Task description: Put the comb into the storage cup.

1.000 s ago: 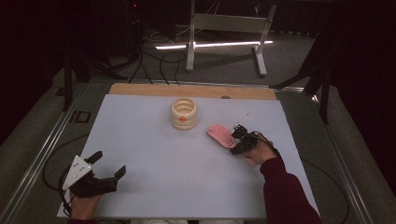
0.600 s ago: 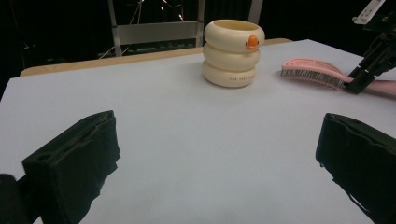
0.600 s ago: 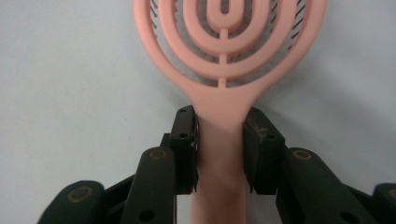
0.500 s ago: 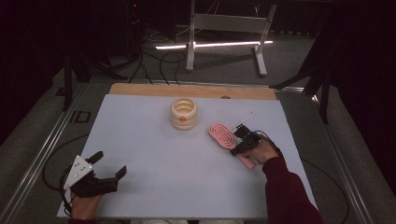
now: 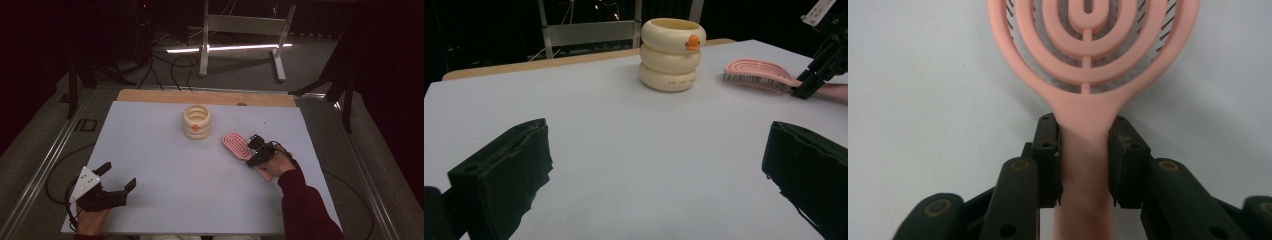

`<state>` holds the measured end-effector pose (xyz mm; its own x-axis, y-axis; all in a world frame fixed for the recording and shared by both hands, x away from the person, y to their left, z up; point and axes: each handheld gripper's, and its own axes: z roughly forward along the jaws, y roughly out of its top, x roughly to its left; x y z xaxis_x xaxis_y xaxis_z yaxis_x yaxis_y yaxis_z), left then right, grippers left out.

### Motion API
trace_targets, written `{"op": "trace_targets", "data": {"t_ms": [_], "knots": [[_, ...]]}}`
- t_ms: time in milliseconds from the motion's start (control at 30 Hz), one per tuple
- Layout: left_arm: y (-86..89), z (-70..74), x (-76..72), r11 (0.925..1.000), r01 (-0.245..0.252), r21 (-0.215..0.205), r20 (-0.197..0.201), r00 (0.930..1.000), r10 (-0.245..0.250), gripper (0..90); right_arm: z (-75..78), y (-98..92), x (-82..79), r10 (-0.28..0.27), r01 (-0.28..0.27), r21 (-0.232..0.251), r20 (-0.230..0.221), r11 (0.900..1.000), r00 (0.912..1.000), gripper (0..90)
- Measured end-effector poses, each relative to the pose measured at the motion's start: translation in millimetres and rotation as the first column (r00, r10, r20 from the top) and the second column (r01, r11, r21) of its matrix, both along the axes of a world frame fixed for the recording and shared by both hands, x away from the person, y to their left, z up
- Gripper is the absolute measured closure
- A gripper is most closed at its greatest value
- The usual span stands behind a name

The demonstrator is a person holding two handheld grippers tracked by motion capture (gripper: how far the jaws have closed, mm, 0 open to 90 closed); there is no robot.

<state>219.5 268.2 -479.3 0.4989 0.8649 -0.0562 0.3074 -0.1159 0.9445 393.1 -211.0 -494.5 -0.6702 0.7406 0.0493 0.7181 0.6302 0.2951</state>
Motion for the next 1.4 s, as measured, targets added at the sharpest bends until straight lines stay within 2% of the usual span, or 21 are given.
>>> {"op": "trace_targets", "data": {"t_ms": [300,700,933,1000,1400], "knots": [[1.1,0.1,0.0,1.0000,-0.005,0.001,-0.003,1.0000,0.005,0.3,-1.7,-5.6,-4.3,-0.006,0.005,0.040,0.039,0.999,0.9992,69.7],[1.0,-0.1,0.4,1.0000,-0.009,0.002,-0.010,0.9999,0.009,0.3,-1.9,-9.6,-10.2,-0.023,0.018,0.066,0.081,0.998,0.9965,69.8],[1.2,0.0,0.3,1.0000,-0.008,0.000,-0.010,0.9999,0.008,0.3,4.2,-8.0,-14.4,-0.026,0.017,0.082,0.111,0.996,0.9935,69.7],[1.5,0.0,0.4,1.0000,-0.008,-0.002,-0.011,0.9999,0.008,0.3,10.5,-7.1,-17.6,-0.026,0.011,0.104,0.140,0.995,0.9898,69.7],[1.6,-0.1,0.2,0.9999,-0.003,-0.014,-0.013,0.9999,0.003,0.3,24.0,-6.6,-24.6,-0.047,0.012,0.171,0.198,0.985,0.9792,69.7]]}}
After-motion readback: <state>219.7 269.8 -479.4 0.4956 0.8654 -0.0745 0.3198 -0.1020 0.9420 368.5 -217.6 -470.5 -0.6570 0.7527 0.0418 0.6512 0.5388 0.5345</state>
